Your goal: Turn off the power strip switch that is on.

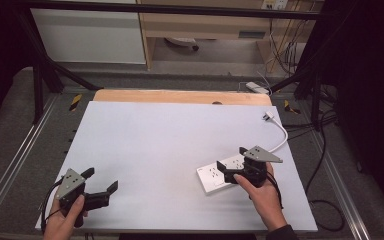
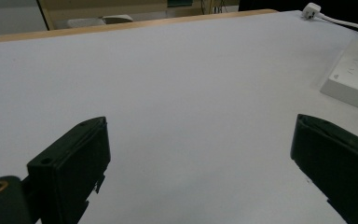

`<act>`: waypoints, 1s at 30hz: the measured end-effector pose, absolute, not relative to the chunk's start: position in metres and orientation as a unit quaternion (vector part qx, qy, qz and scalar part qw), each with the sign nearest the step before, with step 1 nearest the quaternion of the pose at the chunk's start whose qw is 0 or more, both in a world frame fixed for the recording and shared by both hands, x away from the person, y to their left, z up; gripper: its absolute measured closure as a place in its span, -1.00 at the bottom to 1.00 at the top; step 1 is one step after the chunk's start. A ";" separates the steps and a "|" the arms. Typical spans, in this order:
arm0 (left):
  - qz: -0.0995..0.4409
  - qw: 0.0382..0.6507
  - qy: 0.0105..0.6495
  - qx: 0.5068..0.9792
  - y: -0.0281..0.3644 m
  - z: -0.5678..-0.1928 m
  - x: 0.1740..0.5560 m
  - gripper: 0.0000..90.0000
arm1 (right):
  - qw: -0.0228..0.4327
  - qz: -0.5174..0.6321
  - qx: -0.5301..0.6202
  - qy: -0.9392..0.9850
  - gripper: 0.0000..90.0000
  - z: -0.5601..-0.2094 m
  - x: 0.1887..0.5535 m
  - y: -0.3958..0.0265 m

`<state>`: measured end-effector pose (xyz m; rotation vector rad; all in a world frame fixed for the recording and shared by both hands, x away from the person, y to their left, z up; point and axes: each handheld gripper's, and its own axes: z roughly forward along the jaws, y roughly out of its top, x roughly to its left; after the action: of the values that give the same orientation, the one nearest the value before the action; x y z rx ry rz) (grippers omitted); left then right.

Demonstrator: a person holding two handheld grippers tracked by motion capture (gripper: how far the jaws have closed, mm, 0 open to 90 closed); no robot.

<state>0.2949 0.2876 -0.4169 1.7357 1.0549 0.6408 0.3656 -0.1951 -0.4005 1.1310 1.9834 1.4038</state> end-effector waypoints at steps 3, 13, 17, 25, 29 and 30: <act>0.264 0.485 0.433 0.712 0.288 -0.417 0.295 -0.90 | 0.234 0.515 0.407 0.717 -0.96 -0.398 0.366 -0.197; 0.262 0.488 0.431 0.712 0.287 -0.417 0.295 -0.90 | 0.259 0.531 0.404 0.699 -0.95 -0.391 0.366 -0.208; 0.267 0.488 0.435 0.708 0.288 -0.416 0.295 -0.90 | 0.269 0.536 0.402 0.691 -0.95 -0.388 0.365 -0.212; 0.264 0.487 0.431 0.712 0.288 -0.416 0.295 -0.90 | 0.287 0.548 0.405 0.673 -0.93 -0.378 0.361 -0.224; 0.264 0.489 0.431 0.711 0.288 -0.416 0.294 -0.90 | 0.296 0.552 0.406 0.666 -0.93 -0.373 0.358 -0.233; 0.266 0.488 0.431 0.710 0.288 -0.416 0.294 -0.90 | 0.298 0.553 0.407 0.663 -0.93 -0.372 0.357 -0.235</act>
<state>0.2943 0.2885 -0.4157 1.7271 1.0489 0.6474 0.3567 -0.2348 -0.3720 1.0821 1.7621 1.4695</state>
